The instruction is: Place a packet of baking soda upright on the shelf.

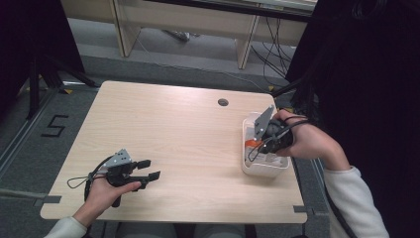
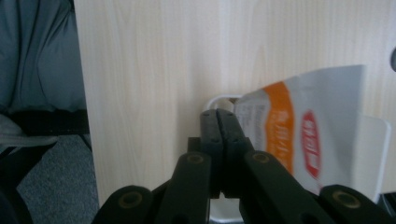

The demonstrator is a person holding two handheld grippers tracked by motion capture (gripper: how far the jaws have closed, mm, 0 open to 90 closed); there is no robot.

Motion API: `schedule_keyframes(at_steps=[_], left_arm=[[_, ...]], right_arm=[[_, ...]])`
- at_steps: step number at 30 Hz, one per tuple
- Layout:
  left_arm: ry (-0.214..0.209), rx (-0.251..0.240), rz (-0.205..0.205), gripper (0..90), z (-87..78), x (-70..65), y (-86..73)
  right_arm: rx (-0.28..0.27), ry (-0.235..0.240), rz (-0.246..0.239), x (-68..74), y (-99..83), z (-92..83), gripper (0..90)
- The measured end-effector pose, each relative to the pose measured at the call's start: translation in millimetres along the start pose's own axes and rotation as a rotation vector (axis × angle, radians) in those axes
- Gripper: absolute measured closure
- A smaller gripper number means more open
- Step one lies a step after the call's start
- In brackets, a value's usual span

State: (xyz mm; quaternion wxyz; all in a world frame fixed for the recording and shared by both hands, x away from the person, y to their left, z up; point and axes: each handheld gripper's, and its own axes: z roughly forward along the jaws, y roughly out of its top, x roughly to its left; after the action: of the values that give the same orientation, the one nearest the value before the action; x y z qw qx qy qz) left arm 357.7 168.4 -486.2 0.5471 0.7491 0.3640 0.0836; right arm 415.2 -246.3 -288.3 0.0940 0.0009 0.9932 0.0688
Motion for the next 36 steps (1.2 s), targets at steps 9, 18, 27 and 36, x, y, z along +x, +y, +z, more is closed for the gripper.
schedule_keyframes(at_steps=[9,18,27,36], left_arm=[[0.002,0.003,-0.005,35.9,0.7,-0.6,-0.3],[0.0,0.0,-0.003,35.8,0.1,-0.4,-0.1],[-0.003,0.0,0.004,35.9,-0.2,-0.1,0.0],[-0.002,0.001,-0.003,35.9,0.1,-0.6,-0.3]], right_arm=[[0.026,0.064,0.02,28.2,-1.6,46.2,90.0],[0.104,0.124,0.046,54.0,4.8,90.6,88.9],[0.076,0.165,-0.04,65.7,11.5,119.2,87.5],[0.093,0.186,-0.007,74.9,11.9,135.3,81.4]])
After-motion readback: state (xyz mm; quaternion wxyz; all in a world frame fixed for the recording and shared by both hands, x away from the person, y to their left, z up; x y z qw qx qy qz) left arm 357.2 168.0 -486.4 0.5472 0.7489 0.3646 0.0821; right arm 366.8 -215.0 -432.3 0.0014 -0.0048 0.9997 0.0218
